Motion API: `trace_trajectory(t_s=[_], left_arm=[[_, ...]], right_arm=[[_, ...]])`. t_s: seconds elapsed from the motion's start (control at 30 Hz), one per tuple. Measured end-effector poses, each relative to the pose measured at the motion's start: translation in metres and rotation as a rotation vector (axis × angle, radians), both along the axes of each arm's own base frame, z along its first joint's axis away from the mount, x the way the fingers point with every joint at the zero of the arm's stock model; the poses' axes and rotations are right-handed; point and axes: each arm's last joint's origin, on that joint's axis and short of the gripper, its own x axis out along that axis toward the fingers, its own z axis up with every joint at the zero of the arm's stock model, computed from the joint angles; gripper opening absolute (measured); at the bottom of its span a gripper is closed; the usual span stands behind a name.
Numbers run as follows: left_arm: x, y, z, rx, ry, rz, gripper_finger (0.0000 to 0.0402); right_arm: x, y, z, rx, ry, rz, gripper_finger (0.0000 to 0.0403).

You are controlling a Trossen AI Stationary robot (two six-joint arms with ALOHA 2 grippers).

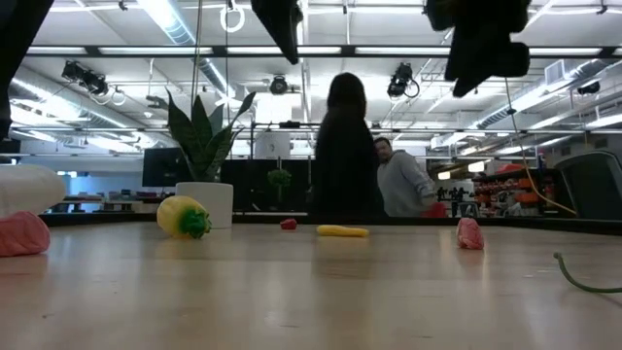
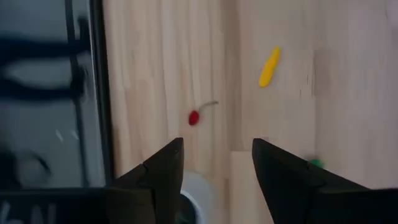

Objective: Pick and placing Produce into tupperware
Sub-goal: Put the right pink peach into the white basket

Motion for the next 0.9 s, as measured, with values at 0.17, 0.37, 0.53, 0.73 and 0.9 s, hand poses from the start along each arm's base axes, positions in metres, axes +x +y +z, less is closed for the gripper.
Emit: trace_trajectory(t_s=[0.17,0.37,0.53,0.73,0.9], left_arm=[[0.008,0.018,-0.013,0.021,0.049,-0.126,0.0191],[0.012,0.025,-0.062,-0.112,0.125,-0.070,0.0190],[0.008,0.007,-0.108,-0.153,0.255,-0.091,0.0187],[0.005,-0.018,-0.139,-0.161,0.312,-0.127,0.0177],[0.007,-0.032,-0.143,-0.158,0.279,-0.126,0.0178]], right_arm=[[0.005,-0.009,-0.004,0.051,0.005,-0.128,0.0165],[0.004,-0.003,-0.004,0.063,0.003,-0.119,0.0165],[0.012,0.011,-0.011,0.015,0.023,0.110,0.0165],[0.027,0.028,-0.041,0.016,0.146,0.290,0.0165],[0.043,0.040,-0.075,-0.026,0.260,0.383,0.0165]])
